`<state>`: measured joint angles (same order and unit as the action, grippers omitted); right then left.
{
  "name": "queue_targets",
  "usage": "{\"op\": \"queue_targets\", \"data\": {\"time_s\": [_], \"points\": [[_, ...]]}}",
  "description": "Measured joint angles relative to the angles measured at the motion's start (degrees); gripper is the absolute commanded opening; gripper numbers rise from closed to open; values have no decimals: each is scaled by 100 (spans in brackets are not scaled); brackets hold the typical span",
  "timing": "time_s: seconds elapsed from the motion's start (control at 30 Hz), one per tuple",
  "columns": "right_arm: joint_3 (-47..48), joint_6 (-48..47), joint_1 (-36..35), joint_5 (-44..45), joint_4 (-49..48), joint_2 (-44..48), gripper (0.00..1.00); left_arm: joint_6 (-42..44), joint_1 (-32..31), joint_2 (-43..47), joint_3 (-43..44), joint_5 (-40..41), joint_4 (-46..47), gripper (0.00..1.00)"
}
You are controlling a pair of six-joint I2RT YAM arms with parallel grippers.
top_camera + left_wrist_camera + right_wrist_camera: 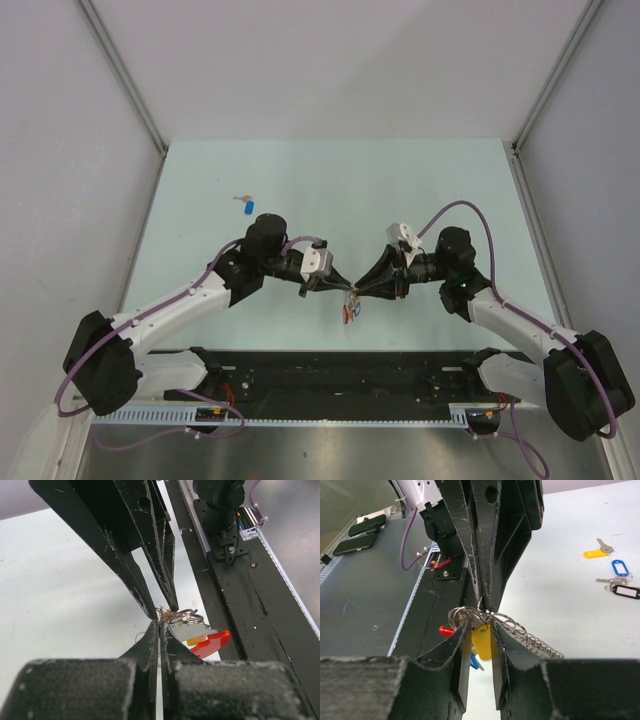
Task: Put the keys on the keyring
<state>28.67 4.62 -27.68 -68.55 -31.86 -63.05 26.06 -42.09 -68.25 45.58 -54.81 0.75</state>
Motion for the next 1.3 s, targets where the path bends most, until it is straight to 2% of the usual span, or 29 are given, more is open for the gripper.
{"op": "queue_targets", "data": {"time_s": [0.37, 0.8, 0.9, 1.07, 1.3], "points": [[122, -66, -57, 20, 334, 48, 25, 55, -2, 0, 0, 125, -9, 0], [503, -306, -505, 949, 1484, 387, 62, 96, -125, 13, 0, 968, -136, 0], [555, -317, -619, 1224, 1696, 472, 68, 87, -131, 39, 0, 1193, -142, 0], [599, -260, -686, 1985, 2035, 737, 72, 68, -142, 83, -2, 1432, -66, 0], [610, -11, -494, 3491, 2417, 1368, 69, -7, -142, 236, -39, 1591, 155, 0]]}}
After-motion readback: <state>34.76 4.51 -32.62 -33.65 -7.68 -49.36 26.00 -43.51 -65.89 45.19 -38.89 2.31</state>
